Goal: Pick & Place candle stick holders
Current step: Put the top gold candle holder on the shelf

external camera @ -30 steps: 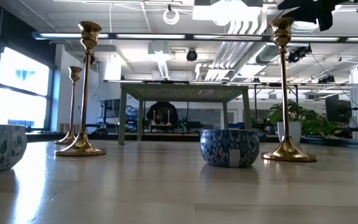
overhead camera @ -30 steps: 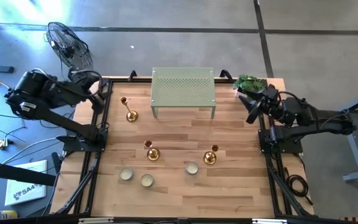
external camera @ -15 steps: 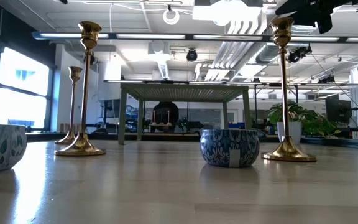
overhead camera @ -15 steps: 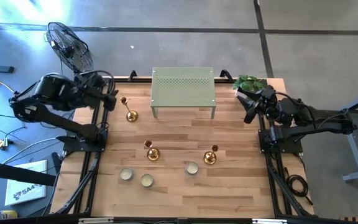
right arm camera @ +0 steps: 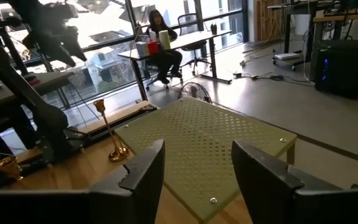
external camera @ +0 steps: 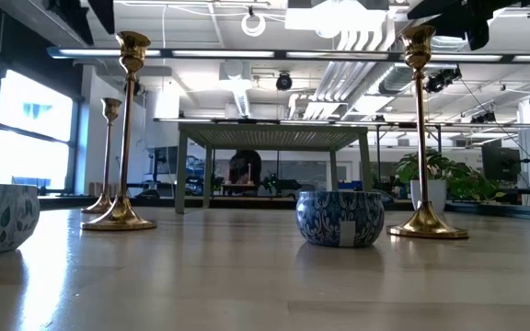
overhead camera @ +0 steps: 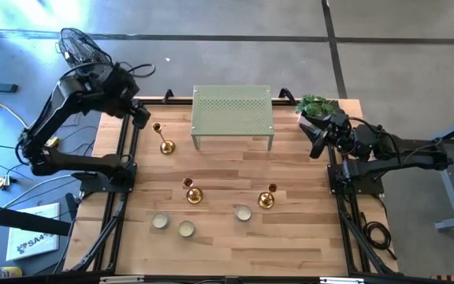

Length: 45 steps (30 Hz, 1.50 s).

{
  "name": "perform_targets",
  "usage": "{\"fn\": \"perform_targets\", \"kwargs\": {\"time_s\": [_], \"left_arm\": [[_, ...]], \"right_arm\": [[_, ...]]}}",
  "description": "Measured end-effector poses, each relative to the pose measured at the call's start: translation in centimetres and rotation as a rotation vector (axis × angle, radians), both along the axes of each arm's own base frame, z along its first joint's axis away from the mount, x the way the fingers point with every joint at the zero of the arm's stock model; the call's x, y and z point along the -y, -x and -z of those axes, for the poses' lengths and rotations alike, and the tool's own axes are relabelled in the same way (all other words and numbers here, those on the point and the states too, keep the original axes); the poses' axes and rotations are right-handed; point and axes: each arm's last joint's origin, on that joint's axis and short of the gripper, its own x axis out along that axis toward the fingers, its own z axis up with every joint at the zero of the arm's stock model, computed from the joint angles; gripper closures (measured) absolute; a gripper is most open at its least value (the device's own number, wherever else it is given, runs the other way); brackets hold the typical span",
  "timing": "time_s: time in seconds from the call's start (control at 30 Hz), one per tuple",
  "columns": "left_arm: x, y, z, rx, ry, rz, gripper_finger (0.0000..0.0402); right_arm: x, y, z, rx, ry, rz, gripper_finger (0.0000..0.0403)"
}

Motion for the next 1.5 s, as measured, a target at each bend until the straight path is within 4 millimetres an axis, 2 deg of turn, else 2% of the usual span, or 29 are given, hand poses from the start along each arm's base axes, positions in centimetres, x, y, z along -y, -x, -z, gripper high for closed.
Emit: {"fn": "perform_targets", "kwargs": {"time_s": [0.3,0.53,0.63,0.87,1.2,1.5], "left_arm": [[-4.1,-3.2,2.2,-0.094,0.148,0.029,0.0067],[-5.4,-5.1,3.6,-0.088,0.272,0.058,0.0067],[-5.4,-5.2,4.0,-0.090,0.293,0.021,0.0067],[-4.1,-4.4,5.9,-0.147,0.325,-0.005,0.0067],[-4.3,-4.3,8.4,-0.249,0.347,-0.020,0.0067],[-5.0,-5.1,8.8,-0.189,0.282,0.002,0.0067]], "right_arm": [[-0.1,-0.1,0.1,0.002,-0.018,-0.036,0.0222],[-0.1,-0.2,0.2,-0.005,-0.031,-0.035,0.0222],[-0.1,-0.2,0.3,-0.013,-0.032,-0.036,0.0222],[-0.1,-0.2,0.3,-0.019,-0.029,-0.050,0.0221],[-0.1,-0.2,0.3,-0.064,0.044,-0.040,0.0222],[-0.1,-0.2,0.3,-0.063,0.043,-0.041,0.0222]]}}
